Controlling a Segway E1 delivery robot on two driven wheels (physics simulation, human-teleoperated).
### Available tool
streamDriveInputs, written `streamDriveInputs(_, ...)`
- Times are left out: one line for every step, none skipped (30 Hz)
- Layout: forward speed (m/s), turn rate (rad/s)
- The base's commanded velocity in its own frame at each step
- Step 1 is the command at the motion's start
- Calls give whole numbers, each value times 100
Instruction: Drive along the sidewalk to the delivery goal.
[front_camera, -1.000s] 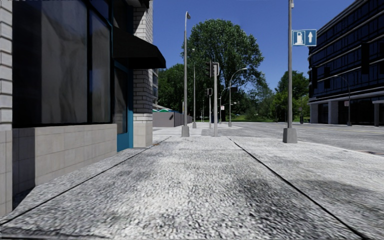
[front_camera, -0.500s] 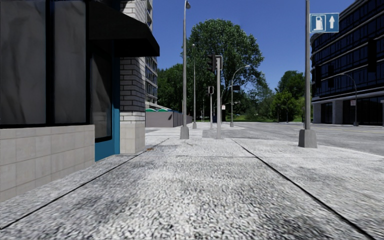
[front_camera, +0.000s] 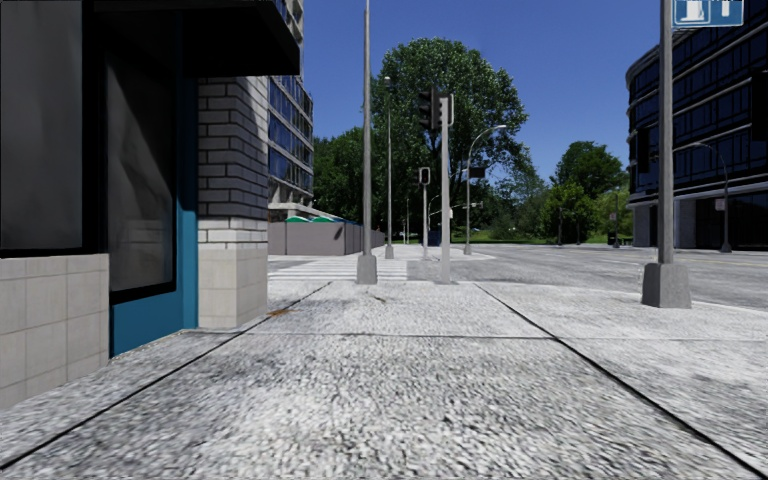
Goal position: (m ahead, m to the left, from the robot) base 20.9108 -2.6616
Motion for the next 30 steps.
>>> streamDriveInputs(200, 0)
streamDriveInputs(200, 0)
streamDriveInputs(200, 0)
streamDriveInputs(200, 0)
streamDriveInputs(200, 0)
streamDriveInputs(200, 0)
streamDriveInputs(200, 0)
streamDriveInputs(200, 0)
streamDriveInputs(200, 0)
streamDriveInputs(200, 0)
streamDriveInputs(200, 0)
streamDriveInputs(200, 0)
streamDriveInputs(200, 0)
streamDriveInputs(200, 0)
streamDriveInputs(200, 0)
streamDriveInputs(200, 0)
streamDriveInputs(200, 0)
streamDriveInputs(200, 0)
streamDriveInputs(200, 0)
streamDriveInputs(200, 0)
streamDriveInputs(200, 0)
streamDriveInputs(200, 0)
streamDriveInputs(200, 0)
streamDriveInputs(200, 0)
streamDriveInputs(200, 6)
streamDriveInputs(200, 11)
streamDriveInputs(200, 11)
streamDriveInputs(200, 17)
streamDriveInputs(200, 24)
streamDriveInputs(200, 28)
